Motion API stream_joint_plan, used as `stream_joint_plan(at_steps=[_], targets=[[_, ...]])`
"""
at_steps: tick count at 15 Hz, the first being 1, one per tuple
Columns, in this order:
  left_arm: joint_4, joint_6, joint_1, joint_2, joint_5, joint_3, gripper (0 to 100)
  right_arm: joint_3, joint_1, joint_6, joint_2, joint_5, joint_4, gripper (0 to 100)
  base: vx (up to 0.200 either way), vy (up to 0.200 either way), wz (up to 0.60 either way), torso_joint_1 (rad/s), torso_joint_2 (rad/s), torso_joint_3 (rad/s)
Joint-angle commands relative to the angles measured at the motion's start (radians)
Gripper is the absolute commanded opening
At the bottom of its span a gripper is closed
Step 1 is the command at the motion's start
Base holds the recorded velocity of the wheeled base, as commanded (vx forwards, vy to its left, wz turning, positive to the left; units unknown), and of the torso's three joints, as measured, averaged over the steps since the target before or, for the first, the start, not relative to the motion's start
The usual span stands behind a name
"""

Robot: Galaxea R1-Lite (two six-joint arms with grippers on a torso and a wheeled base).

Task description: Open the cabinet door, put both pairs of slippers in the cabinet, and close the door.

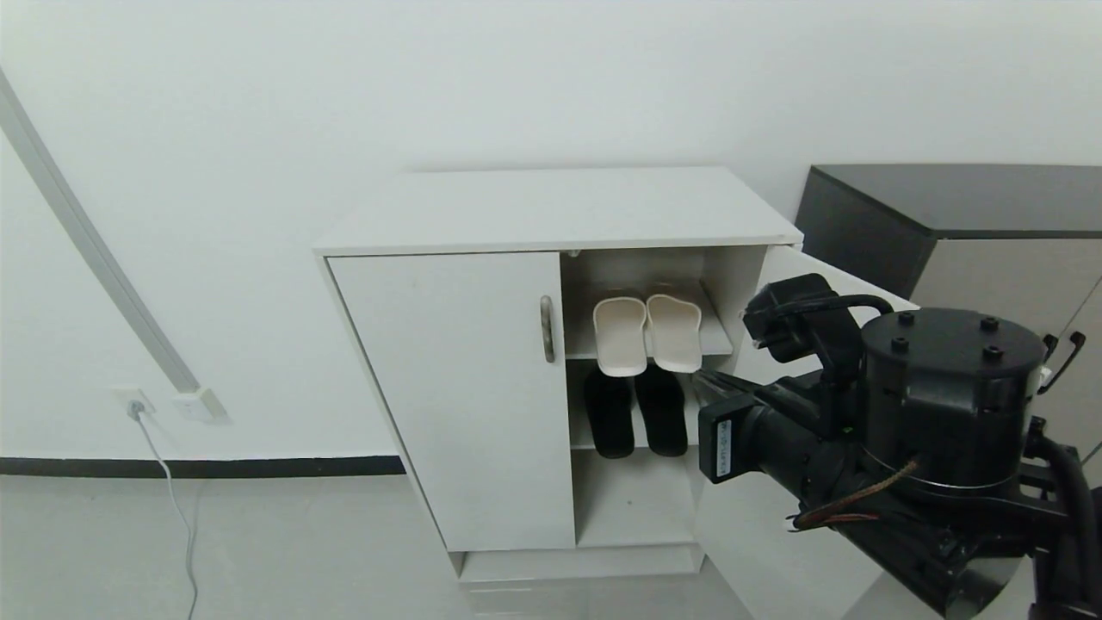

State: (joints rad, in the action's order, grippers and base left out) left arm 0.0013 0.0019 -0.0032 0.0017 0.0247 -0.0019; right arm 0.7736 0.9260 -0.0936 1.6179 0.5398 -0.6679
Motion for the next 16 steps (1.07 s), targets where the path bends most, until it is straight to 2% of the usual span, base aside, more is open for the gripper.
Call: stream_joint_plan(at_steps=[1,14,16], targets=[[0.000,0.000,0.000,0.000,0.000,0.000,0,0.000,0.001,0.000,0.002,0.000,-0.001,0,0.000,0.000,0.00,0.178,-0.48,-0.310],[0.002,0.000,-0.001,0.000,0.000,0.000,0,-0.013,-0.013,-0.001,-0.013,-0.003,-0.001,0,0.000,0.000,0.00,0.220,-0.54,-0.319],[0.000,0.000,0.000,0.000,0.000,0.000,0,-0.017,-0.015,0.000,-0.013,-0.018,-0.001,0,0.000,0.000,0.00,0.144,-0.32,-0.176]])
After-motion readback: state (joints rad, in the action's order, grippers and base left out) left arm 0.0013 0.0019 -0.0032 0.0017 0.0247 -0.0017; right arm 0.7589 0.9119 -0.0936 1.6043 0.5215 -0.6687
